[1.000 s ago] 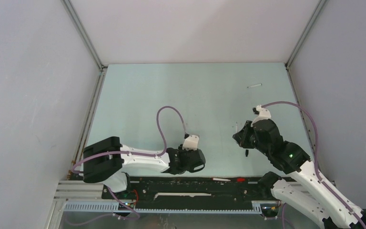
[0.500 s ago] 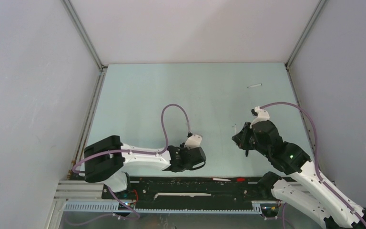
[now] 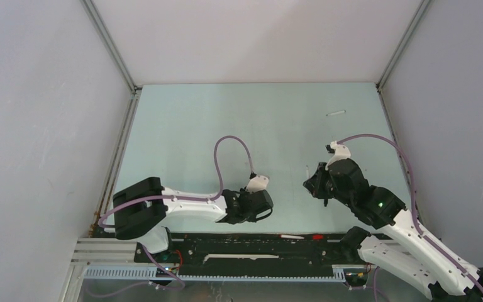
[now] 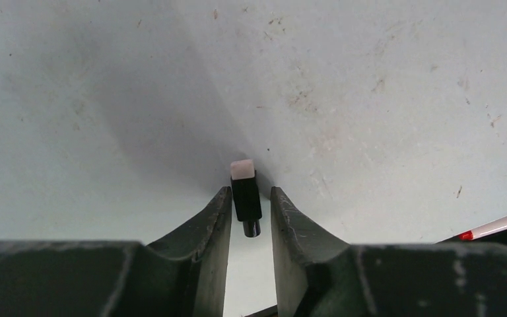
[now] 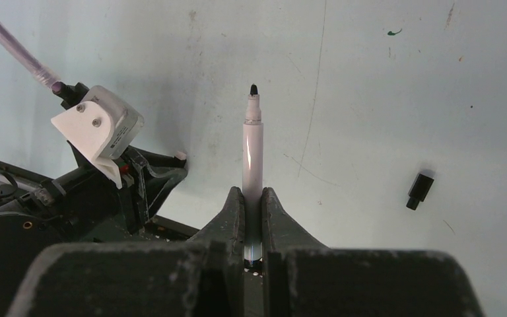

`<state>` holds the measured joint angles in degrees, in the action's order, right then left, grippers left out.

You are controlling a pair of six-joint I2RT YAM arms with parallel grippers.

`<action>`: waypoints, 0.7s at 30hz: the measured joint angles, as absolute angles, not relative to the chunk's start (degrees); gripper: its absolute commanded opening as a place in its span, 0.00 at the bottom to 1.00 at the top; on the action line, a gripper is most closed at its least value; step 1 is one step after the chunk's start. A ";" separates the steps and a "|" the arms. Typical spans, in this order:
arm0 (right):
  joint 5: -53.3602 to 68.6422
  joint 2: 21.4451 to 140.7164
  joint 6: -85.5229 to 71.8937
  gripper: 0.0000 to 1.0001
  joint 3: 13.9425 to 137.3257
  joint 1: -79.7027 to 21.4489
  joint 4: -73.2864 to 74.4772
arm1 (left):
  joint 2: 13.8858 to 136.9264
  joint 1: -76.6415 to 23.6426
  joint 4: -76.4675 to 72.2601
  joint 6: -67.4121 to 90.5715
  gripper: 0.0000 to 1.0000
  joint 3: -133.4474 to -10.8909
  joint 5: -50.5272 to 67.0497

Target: Insert the pens into the pen caps

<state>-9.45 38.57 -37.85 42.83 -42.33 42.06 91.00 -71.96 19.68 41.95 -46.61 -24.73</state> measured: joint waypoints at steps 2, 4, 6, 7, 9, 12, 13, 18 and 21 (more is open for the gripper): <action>-9.45 38.54 -37.65 0.00 42.81 -42.54 41.91 | 91.20 -71.90 19.38 41.95 0.23 -46.70 -24.64; -9.45 38.44 -37.50 0.00 42.68 -42.63 41.74 | 91.57 -71.85 19.16 41.98 0.15 -47.03 -24.53; -9.45 38.04 -37.47 0.00 42.09 -42.70 41.56 | 92.18 -71.79 19.05 41.93 0.01 -47.64 -24.27; -9.45 37.82 -37.45 0.00 41.80 -42.70 41.56 | 92.29 -71.79 19.00 41.95 0.00 -47.77 -24.23; -9.45 37.23 -37.45 0.00 41.10 -42.76 41.52 | 92.36 -71.81 18.90 41.98 0.00 -47.81 -24.14; -9.45 36.16 -37.01 0.00 40.23 -43.18 41.21 | 92.14 -71.81 18.70 42.06 0.00 -47.72 -24.12; -9.45 35.73 -36.80 0.00 39.92 -43.48 40.91 | 91.96 -71.79 18.44 42.11 0.00 -47.55 -24.10; -9.61 33.17 -34.92 0.00 37.87 -47.03 37.52 | 84.64 -71.55 16.43 42.52 0.00 -42.68 -24.71; -9.80 32.34 -32.91 0.00 37.15 -49.74 34.09 | 75.46 -71.50 15.09 42.54 0.00 -39.20 -26.55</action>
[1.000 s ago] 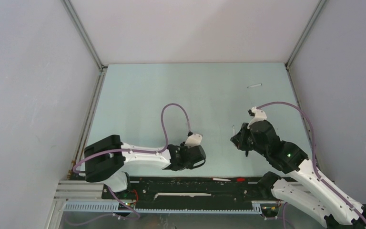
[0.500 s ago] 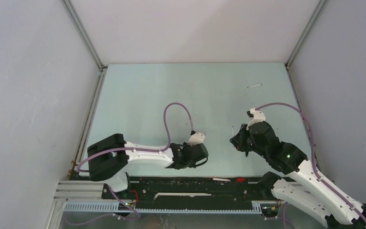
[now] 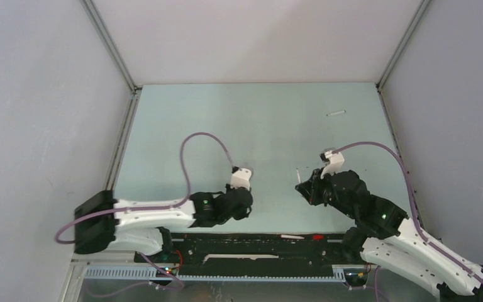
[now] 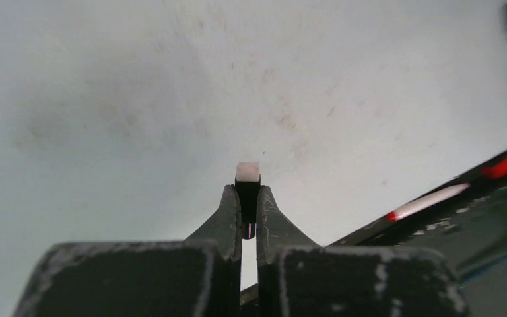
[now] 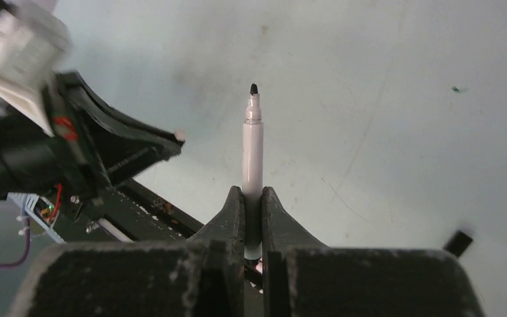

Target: Insert the pens into the pen caps

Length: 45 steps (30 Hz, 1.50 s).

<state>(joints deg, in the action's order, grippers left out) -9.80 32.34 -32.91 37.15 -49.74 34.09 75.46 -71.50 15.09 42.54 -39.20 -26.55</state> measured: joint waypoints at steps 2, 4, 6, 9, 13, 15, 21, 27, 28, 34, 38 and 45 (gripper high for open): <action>-10.09 32.38 -31.24 0.00 36.69 -51.72 31.24 | 68.47 -71.48 13.45 42.54 0.00 -36.80 -28.47; -10.98 32.73 -28.82 0.00 36.05 -55.05 27.62 | 59.51 -71.48 10.76 42.52 0.00 -33.21 -30.81; -12.01 33.69 -26.15 0.00 35.55 -58.89 23.81 | 49.89 -71.48 7.97 42.48 0.00 -29.04 -33.15; -14.11 36.71 -21.56 0.00 35.35 -65.04 17.41 | 35.94 -71.48 3.64 42.09 0.00 -23.22 -36.07; -15.70 41.01 -16.93 0.00 35.33 -69.82 8.91 | 18.68 -71.44 -1.08 40.36 0.00 -17.52 -39.86; -15.64 43.29 -15.20 0.00 35.31 -70.65 4.29 | 13.13 -71.44 -2.68 39.22 0.00 -16.86 -41.47; -14.04 47.27 -13.15 0.00 35.31 -70.83 -7.27 | 5.06 -71.44 -8.10 35.48 0.00 -16.60 -42.54; -7.92 52.77 -11.92 0.00 35.33 -72.27 -18.02 | 3.68 -71.44 -17.67 33.98 0.00 -15.27 -37.74; -6.96 54.13 -11.66 0.00 35.38 -73.06 -19.46 | 3.70 -71.44 -19.46 33.91 0.00 -15.05 -36.56; -3.31 59.81 -10.81 0.00 36.71 -77.21 -23.90 | 3.90 -71.44 -29.15 33.98 0.00 -13.17 -31.18; -2.79 62.59 -10.31 0.00 39.72 -79.44 -26.00 | 5.23 -71.44 -33.76 34.11 0.00 -11.70 -28.77; -3.03 64.75 -10.26 0.00 42.85 -80.18 -27.29 | 6.13 -71.44 -38.15 34.52 0.00 -10.61 -26.20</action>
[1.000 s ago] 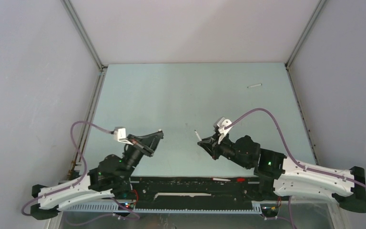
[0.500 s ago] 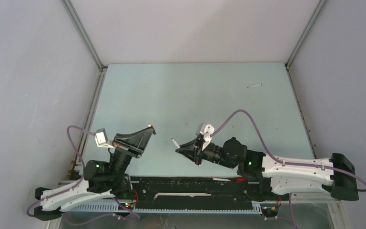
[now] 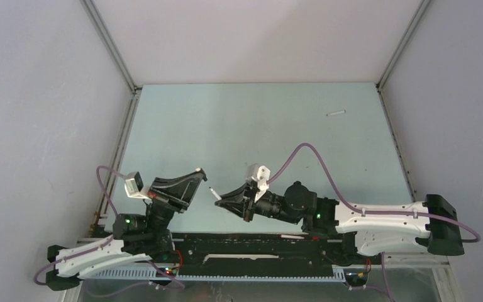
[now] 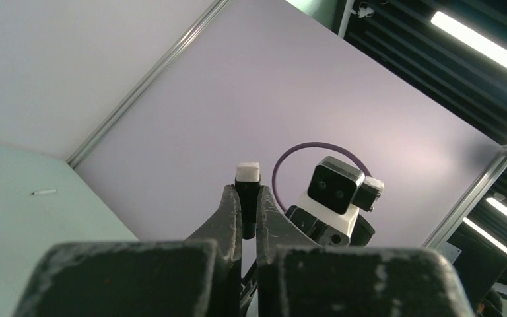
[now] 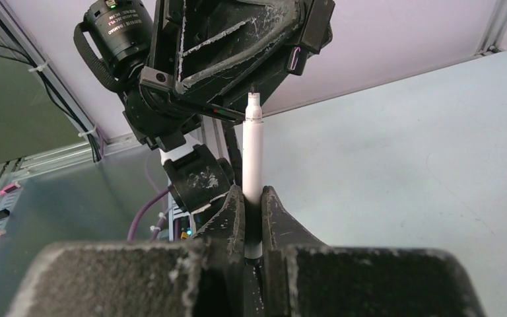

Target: Insert the pens into the pen caps

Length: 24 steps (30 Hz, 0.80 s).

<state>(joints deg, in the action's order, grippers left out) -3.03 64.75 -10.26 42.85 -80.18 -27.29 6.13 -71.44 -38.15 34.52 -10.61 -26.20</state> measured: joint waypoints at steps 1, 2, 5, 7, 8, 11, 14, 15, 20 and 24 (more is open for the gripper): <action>-3.22 64.86 -10.26 0.00 43.00 -80.18 -27.33 | 6.13 -71.44 -38.57 34.52 0.00 -10.59 -26.09; -3.33 64.93 -10.31 0.00 43.03 -80.18 -27.38 | 6.13 -71.44 -38.96 34.52 0.00 -10.57 -26.04; -3.75 65.12 -10.52 0.00 43.03 -80.18 -27.38 | 6.17 -71.44 -40.01 34.57 0.00 -10.28 -25.65; -4.21 65.30 -10.70 0.00 43.05 -80.18 -27.33 | 6.44 -71.44 -40.62 34.63 0.00 -10.07 -25.36; -4.38 65.41 -10.79 0.00 43.13 -80.18 -27.20 | 6.72 -71.44 -40.84 34.65 0.00 -10.04 -25.21; -4.84 65.67 -11.00 0.00 43.66 -80.18 -26.55 | 7.49 -71.44 -41.76 34.72 0.00 -10.04 -24.97; -5.37 65.67 -11.14 0.00 44.07 -80.18 -25.87 | 8.25 -71.44 -42.52 35.03 0.00 -10.04 -24.69; -5.54 65.67 -11.16 0.00 44.21 -80.18 -25.56 | 8.54 -71.44 -42.78 35.07 0.00 -10.04 -24.60; -6.50 65.67 -11.55 0.00 44.56 -80.18 -24.93 | 9.76 -71.44 -43.51 35.14 0.00 -10.04 -23.92; -7.07 65.67 -11.68 0.00 44.56 -80.18 -24.49 | 10.59 -71.44 -43.68 35.14 0.00 -10.04 -23.70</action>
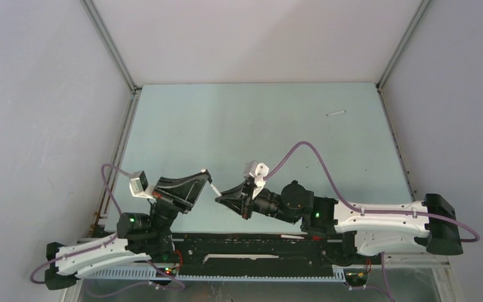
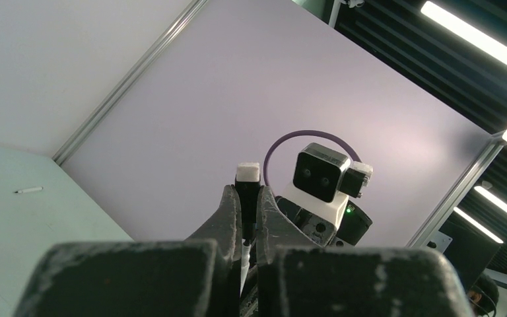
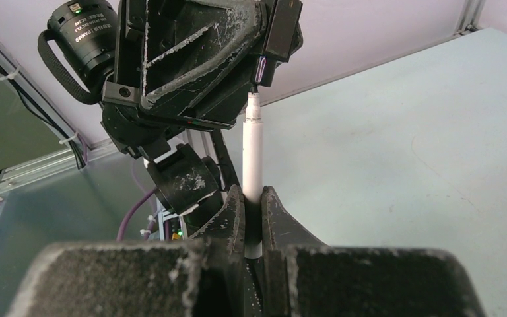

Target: Insert the pens into the pen caps

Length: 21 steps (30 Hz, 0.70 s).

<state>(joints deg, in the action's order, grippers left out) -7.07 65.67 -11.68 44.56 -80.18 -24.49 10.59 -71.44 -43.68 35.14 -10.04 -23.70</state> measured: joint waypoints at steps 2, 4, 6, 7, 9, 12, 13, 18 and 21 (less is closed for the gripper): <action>-7.38 65.67 -11.94 0.00 44.56 -80.18 -24.32 | 10.76 -71.44 -43.79 35.14 0.00 -10.04 -23.73; -7.66 65.67 -12.01 0.00 44.56 -80.18 -24.14 | 10.79 -71.44 -43.86 35.14 0.00 -10.04 -23.70; -7.92 65.67 -12.05 0.00 44.56 -80.18 -24.10 | 10.79 -71.44 -43.92 35.14 0.00 -10.04 -23.70; -7.97 65.67 -12.05 0.00 44.56 -80.18 -24.08 | 10.79 -71.44 -43.94 35.14 0.00 -10.04 -23.70; -7.97 65.67 -12.05 0.00 44.56 -80.18 -24.05 | 10.79 -71.44 -44.03 35.14 0.00 -10.04 -23.73; -7.97 65.67 -12.05 0.00 44.58 -80.20 -23.97 | 10.79 -71.44 -44.05 35.11 0.00 -10.04 -23.73; -7.97 65.67 -12.05 0.00 44.58 -80.20 -23.97 | 10.79 -71.44 -44.05 35.11 0.00 -10.04 -23.73; -7.97 65.67 -12.03 0.00 44.58 -80.40 -23.94 | 10.79 -71.44 -44.05 35.09 0.00 -10.04 -23.75; -7.99 65.65 -12.03 0.00 44.58 -80.53 -23.94 | 10.79 -71.44 -44.05 35.07 0.00 -10.04 -23.77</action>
